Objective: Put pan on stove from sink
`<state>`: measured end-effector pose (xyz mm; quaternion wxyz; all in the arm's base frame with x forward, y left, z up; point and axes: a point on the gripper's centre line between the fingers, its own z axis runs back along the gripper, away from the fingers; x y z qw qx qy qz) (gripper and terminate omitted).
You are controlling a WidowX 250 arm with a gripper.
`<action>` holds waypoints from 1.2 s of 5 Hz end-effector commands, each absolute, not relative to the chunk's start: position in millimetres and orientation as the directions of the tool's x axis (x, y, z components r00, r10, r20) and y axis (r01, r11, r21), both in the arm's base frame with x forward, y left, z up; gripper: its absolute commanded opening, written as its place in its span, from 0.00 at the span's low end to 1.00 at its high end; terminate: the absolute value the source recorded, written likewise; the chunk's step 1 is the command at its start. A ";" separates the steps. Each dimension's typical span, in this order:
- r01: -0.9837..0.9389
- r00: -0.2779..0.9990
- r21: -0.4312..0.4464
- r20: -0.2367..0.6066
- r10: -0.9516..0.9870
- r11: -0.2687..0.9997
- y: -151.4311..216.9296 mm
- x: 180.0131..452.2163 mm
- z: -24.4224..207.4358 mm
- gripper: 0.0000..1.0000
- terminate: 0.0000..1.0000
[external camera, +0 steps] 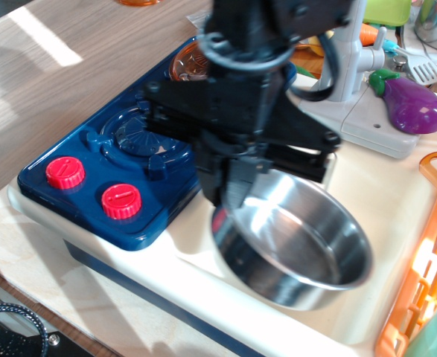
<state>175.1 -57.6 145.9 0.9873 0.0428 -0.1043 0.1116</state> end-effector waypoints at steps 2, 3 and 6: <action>-0.138 0.893 0.039 0.438 0.107 0.990 -15.4 163.9 182.2 0.00 0.00; -0.134 0.881 0.034 0.462 0.103 0.990 12.4 166.7 187.2 0.00 0.00; -0.012 0.869 0.026 0.495 -0.003 1.000 64.2 211.2 187.6 0.00 0.00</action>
